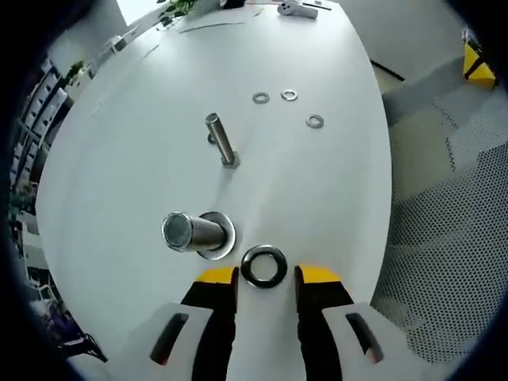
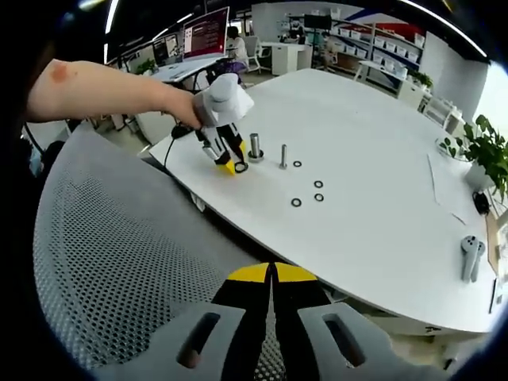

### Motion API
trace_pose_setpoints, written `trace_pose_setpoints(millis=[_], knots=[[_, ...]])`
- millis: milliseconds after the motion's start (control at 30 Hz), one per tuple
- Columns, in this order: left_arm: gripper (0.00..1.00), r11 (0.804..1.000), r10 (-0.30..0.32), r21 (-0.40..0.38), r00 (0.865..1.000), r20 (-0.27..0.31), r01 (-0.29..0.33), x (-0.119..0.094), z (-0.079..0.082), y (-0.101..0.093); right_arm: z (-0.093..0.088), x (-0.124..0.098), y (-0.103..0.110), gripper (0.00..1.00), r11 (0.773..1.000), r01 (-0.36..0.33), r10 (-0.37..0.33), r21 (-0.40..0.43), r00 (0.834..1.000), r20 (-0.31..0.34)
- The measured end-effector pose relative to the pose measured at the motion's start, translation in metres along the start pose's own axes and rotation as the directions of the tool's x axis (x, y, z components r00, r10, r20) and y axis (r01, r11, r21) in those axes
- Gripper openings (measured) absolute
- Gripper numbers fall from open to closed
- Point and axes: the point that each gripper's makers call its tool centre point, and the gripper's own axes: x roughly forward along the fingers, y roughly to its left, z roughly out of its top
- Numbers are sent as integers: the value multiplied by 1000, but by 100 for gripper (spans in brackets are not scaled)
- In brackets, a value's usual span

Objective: Place the washer onto the threaded stud by aligning its center hole with the stud, sliding it down to the base, and recovering from edge contact or off-axis alignment until the washer reaches the visible bottom stop.

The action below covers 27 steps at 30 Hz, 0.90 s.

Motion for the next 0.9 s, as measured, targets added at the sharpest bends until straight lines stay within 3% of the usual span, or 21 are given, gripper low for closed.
trace_pose_setpoints(millis=[33, 367, 400, 533, 633, 700, 900], knots=[[32, 999, 9, -37, 1000, 12, -9, 0, 1, 3, 0, 0, 0, 4, 1000, 0, 0, 0, 1000, 0], [31, 999, -11, 45, 1000, 10, 10, 0, 2, -3, 0, 0, -1, 4, 1000, 4, -4, 0, 1000, 0], [33, 997, -25, 71, 999, 35, 22, 0, 5, -5, 0, 0, -1, 4, 1000, 5, -5, -1, 1000, -1], [36, 998, -23, 58, 1000, 19, 22, -3, 7, -10, 0, 0, -1, 4, 1000, 4, -4, -3, 1000, 0], [32, 998, -24, 59, 1000, 7, 23, -1, 5, -10, 0, 0, -1, 4, 1000, 7, -7, 0, 1000, 1], [21, 996, -25, 84, 1000, -6, 26, -1, 4, -9, 0, 0, -1, 4, 1000, 8, -8, -2, 1000, 2], [21, 996, -23, 87, 1000, -3, 23, 0, 0, -6, 0, 0, -1, 4, 1000, 8, -8, -3, 1000, 4]])
